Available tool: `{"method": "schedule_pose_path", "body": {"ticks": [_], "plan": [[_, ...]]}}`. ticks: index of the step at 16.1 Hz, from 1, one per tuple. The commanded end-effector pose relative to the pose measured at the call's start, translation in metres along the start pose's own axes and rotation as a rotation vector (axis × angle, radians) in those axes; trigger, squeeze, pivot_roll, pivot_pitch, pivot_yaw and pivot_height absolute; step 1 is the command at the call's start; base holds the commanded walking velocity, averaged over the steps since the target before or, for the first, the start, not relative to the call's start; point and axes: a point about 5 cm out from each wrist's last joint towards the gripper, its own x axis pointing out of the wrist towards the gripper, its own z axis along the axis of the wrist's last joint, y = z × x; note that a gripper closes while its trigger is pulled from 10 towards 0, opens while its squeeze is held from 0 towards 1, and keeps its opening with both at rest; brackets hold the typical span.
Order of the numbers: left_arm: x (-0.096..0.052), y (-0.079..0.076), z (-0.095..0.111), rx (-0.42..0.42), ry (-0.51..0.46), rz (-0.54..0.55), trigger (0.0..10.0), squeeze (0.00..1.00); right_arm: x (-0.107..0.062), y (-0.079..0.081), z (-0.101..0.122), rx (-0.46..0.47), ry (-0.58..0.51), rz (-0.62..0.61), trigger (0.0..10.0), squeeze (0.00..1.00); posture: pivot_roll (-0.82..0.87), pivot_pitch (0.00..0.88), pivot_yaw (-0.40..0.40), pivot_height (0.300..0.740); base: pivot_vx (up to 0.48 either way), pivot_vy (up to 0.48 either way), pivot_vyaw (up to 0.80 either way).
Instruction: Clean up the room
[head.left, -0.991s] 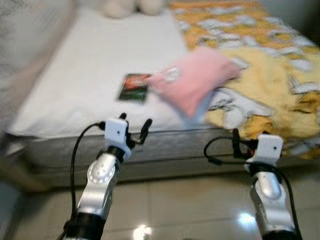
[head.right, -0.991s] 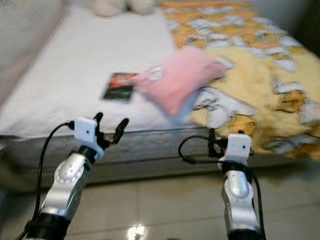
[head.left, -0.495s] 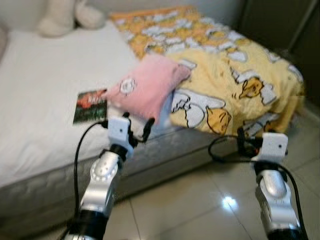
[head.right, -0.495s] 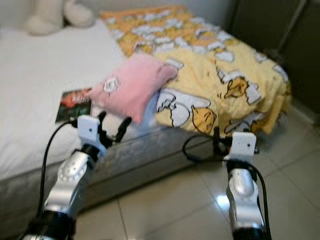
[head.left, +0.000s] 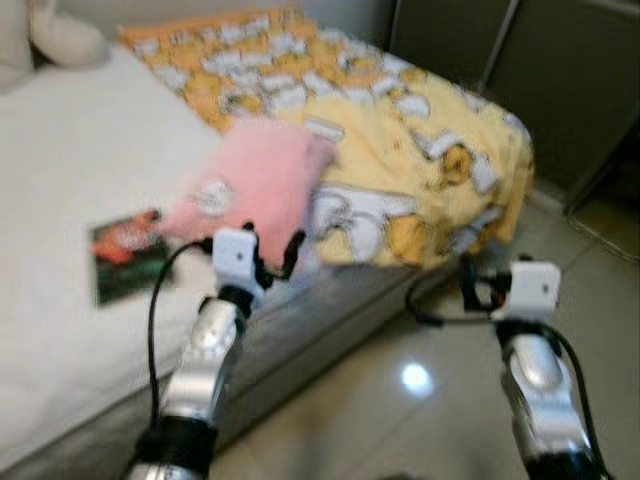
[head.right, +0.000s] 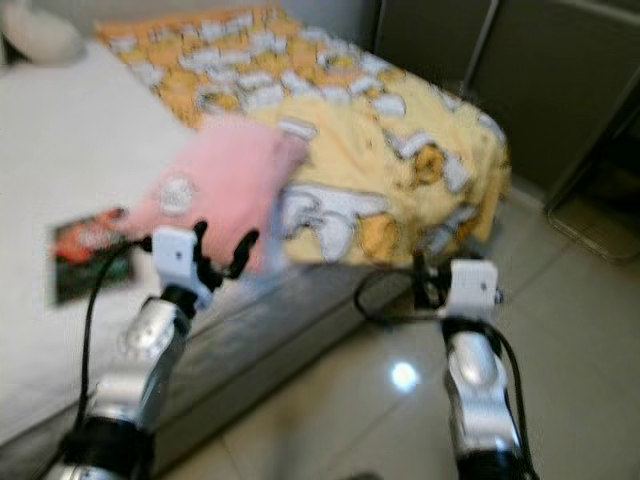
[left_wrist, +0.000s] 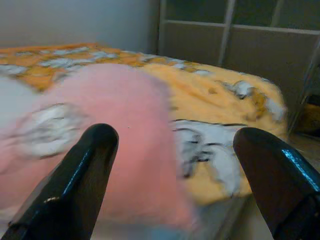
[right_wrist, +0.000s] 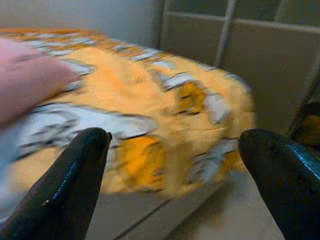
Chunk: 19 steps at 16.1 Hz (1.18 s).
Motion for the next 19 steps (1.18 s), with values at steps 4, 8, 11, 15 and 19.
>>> {"method": "schedule_pose_path", "body": {"ticks": [4,8,11,15,19], "plan": [[0.0004,0.0051,0.0049,0.034,-0.017,0.024,10.0,0.00,0.0022,0.0039,0.0023,0.007,-0.011,0.030,10.0,0.00,-0.08,0.000,0.010,0.740,0.064,0.436,0.51],[0.0026,-0.0013,0.0050,0.097,-0.014,0.008,10.0,0.00,0.0039,0.0062,0.0003,0.012,0.010,0.038,10.0,0.00,-0.08,0.000,0.012,0.740,0.000,0.000,0.00],[0.0028,0.0009,0.0058,0.096,-0.013,0.023,10.0,0.00,0.0053,0.0076,0.0002,0.009,0.011,0.044,10.0,0.00,-0.08,0.000,0.011,0.740,0.215,-0.235,0.00],[0.0025,-0.0020,0.0055,0.104,-0.012,0.021,10.0,0.00,0.0054,0.0101,-0.0005,0.009,0.014,0.047,10.0,0.00,-0.08,0.000,0.011,0.740,0.325,-0.350,0.35],[0.0031,-0.0031,0.0048,0.111,-0.005,0.011,10.0,0.00,0.0043,0.0094,-0.0020,0.009,0.018,0.039,10.0,0.00,-0.08,0.000,0.016,0.740,0.324,-0.351,0.70]]}}
